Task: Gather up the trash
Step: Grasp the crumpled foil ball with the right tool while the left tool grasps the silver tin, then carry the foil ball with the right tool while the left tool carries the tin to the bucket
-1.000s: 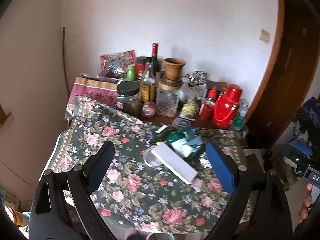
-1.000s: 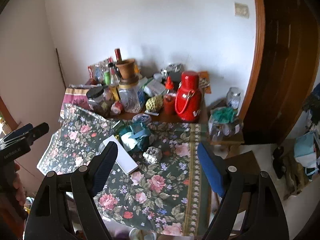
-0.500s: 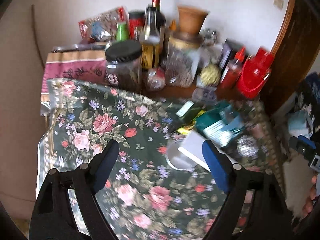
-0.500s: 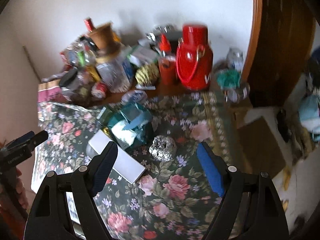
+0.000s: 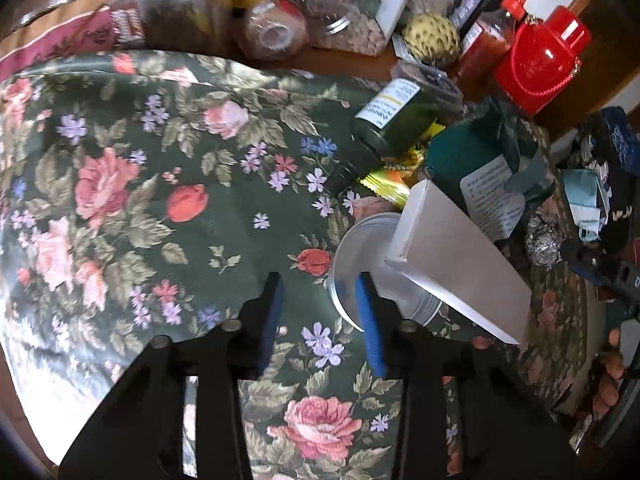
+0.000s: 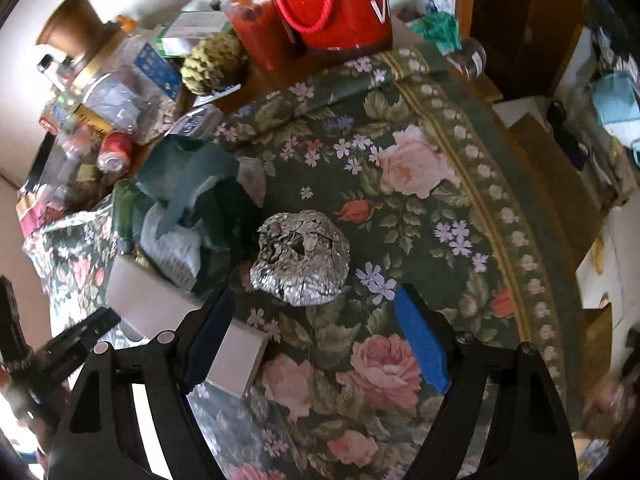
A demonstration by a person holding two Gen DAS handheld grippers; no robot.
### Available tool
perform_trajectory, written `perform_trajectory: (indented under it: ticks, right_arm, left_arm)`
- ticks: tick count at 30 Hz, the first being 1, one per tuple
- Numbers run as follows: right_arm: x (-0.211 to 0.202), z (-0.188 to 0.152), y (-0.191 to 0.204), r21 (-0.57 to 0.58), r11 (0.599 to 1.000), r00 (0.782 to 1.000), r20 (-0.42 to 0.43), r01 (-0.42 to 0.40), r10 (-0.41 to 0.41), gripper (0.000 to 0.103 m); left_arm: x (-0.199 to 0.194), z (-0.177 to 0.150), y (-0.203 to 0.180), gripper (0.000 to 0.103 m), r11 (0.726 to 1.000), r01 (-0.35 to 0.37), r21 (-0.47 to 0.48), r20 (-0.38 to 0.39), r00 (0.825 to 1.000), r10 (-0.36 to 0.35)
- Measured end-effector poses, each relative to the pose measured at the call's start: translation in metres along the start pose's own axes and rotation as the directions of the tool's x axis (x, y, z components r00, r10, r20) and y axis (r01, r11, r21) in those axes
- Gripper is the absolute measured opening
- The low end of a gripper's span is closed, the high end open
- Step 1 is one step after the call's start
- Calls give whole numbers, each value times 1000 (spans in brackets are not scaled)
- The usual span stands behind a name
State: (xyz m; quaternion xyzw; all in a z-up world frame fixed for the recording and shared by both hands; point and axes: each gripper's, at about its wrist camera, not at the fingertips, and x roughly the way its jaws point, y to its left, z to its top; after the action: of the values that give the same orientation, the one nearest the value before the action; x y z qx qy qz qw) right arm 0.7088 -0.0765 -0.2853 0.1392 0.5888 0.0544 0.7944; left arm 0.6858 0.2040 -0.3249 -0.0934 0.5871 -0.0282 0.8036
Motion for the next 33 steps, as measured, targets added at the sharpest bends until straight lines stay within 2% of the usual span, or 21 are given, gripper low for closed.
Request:
perform_trajectory:
  ticks: [2, 4, 7, 9, 11, 15, 17, 26, 30, 33]
  right_arm:
    - [8, 3, 1, -1, 1000, 1000, -17, -4, 4, 79]
    - [14, 5, 3, -11, 1000, 1000, -29, 6, -7, 79]
    - [20, 7, 8, -33, 999, 999, -25, 28, -29, 75]
    - [25, 8, 11, -53, 998, 999, -32, 39, -41, 61]
    - [32, 8, 13, -71, 996, 997, -50, 54, -58, 54]
    - [25, 5, 12, -71, 996, 999, -6, 52, -53, 52]
    - [16, 3, 10, -65, 997, 998, 25, 51, -50, 51]
    - [-22, -3, -1, -89, 996, 996, 89, 32, -24, 51]
    - [-47, -5, -5, -129, 991, 992, 129, 26, -10, 51]
    - [-68, -8, -10, -165, 986, 987, 159, 17, 10, 51]
  left_arm:
    - [4, 3, 1, 27, 1000, 22, -8, -7, 1000, -22]
    - [7, 5, 3, 27, 999, 34, -28, -7, 999, -34]
    - [8, 8, 6, 23, 998, 43, -40, 0, 999, -43]
    - [8, 9, 6, 20, 999, 40, -35, 2, 999, -40]
    - [9, 10, 5, 15, 999, 35, -26, 7, 999, -35]
    - [13, 14, 0, 3, 999, 30, -14, 6, 1000, -30]
    - [17, 15, -2, 3, 999, 28, -25, 2, 1000, -28]
    - [-18, 1, -6, 2, 996, -70, -50, 73, 995, 73]
    - [-46, -7, -9, 2, 987, -126, -102, 130, 982, 138]
    - [-71, -14, -17, 2, 974, -176, -145, 180, 963, 201]
